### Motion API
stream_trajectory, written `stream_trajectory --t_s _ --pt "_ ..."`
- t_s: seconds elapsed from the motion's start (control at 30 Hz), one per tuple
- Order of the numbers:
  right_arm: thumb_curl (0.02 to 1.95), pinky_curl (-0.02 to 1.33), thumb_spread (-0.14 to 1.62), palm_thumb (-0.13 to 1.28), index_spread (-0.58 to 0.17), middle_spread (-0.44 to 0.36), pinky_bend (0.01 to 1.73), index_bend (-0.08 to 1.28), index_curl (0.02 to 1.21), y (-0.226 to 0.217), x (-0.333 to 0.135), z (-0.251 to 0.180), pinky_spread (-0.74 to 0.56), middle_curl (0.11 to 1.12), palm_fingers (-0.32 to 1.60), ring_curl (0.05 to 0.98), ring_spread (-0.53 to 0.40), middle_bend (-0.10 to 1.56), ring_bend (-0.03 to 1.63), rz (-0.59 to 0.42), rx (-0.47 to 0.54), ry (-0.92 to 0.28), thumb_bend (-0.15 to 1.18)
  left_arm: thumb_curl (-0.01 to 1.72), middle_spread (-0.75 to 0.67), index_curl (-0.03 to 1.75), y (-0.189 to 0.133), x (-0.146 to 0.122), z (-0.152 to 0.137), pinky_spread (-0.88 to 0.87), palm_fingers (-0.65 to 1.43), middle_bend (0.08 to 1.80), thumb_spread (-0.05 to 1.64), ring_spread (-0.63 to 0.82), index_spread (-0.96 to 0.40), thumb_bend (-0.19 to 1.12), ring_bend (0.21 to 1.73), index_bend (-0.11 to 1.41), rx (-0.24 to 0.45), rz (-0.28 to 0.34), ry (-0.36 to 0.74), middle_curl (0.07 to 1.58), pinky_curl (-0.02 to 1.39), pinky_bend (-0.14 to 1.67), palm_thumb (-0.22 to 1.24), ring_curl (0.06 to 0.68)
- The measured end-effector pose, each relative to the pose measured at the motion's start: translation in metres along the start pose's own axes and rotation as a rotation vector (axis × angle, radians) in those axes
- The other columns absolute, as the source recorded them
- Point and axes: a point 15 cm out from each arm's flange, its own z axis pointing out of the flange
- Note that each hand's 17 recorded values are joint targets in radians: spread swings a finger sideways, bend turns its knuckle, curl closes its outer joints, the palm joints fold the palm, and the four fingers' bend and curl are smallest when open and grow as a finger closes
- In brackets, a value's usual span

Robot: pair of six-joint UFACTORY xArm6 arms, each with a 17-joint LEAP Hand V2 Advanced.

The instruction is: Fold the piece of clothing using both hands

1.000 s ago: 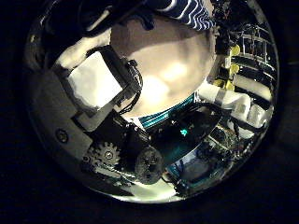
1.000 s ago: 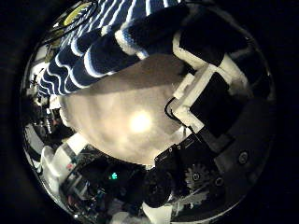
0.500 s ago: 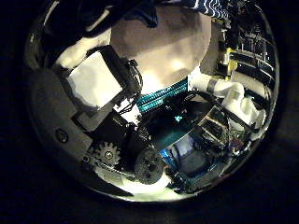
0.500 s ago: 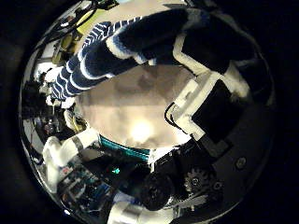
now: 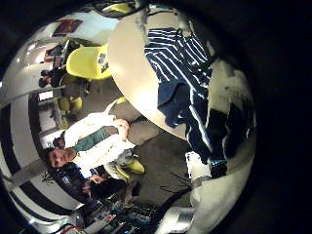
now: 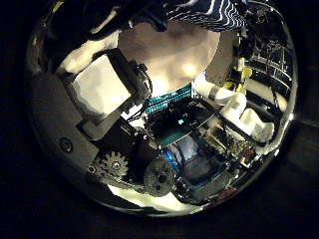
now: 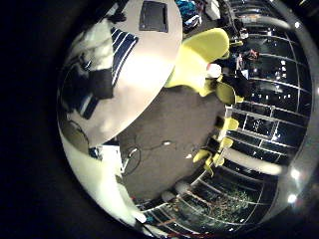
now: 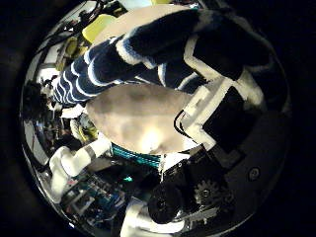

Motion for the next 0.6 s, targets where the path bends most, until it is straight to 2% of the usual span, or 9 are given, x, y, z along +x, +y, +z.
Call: stream_trajectory --t_s 0.17,0.33,0.5,0.57,0.6 --pt "0.55 0.86 1.33 0.95 -0.333 -0.18 1.44 1.12 1.01 -0.059 0.009 0.028 -0.14 0.94 0.87 0.847 -0.253 1.35 1.44 -0.011 -0.085 0.004 -0.01 0.46 -0.69 1.36 -0.065 -0.014 0.017 -0.58 0.9 0.82 1.07 -0.46 -0.65 -0.02 1.41 0.17 -0.073 0.009 -0.073 1.09 0.74 1.27 0.79 0.529" --pt "0.55 0.9 1.33 0.91 -0.33 -0.179 1.41 1.12 1.01 -0.105 0.017 0.052 -0.15 0.93 0.86 0.85 -0.253 1.35 1.45 -0.022 -0.129 0.037 -0.02 0.46 -0.68 1.37 -0.116 -0.027 0.035 -0.58 0.87 0.83 1.07 -0.46 -0.64 -0.02 1.42 0.17 -0.118 0.009 -0.123 1.1 0.75 1.25 0.79 0.533" --pt "0.52 0.94 1.32 0.83 -0.328 -0.178 1.38 1.11 1.01 -0.138 0.018 0.073 -0.16 0.93 0.84 0.851 -0.252 1.35 1.44 -0.021 -0.167 0.046 -0.03 0.46 -0.68 1.37 -0.144 -0.037 0.051 -0.59 0.8 0.84 1.07 -0.46 -0.63 -0.02 1.41 0.16 -0.144 0.001 -0.134 1.1 0.76 1.23 0.78 0.534" --pt "0.5 0.94 1.31 0.79 -0.331 -0.182 1.37 1.07 1.0 -0.148 0.02 0.085 -0.17 0.92 0.81 0.848 -0.254 1.33 1.44 -0.018 -0.182 0.045 -0.03 0.46 -0.68 1.37 -0.154 -0.041 0.055 -0.6 0.74 0.84 1.07 -0.46 -0.61 -0.03 1.39 0.16 -0.144 -0.005 -0.131 1.09 0.77 1.21 0.75 0.531" --pt "0.49 0.94 1.31 0.77 -0.338 -0.186 1.36 1.0 0.99 -0.151 0.02 0.092 -0.19 0.92 0.76 0.841 -0.255 1.32 1.45 -0.018 -0.193 0.043 -0.03 0.45 -0.67 1.36 -0.159 -0.043 0.056 -0.6 0.72 0.84 1.07 -0.47 -0.61 -0.03 1.39 0.16 -0.144 -0.008 -0.128 1.09 0.77 1.2 0.73 0.533"
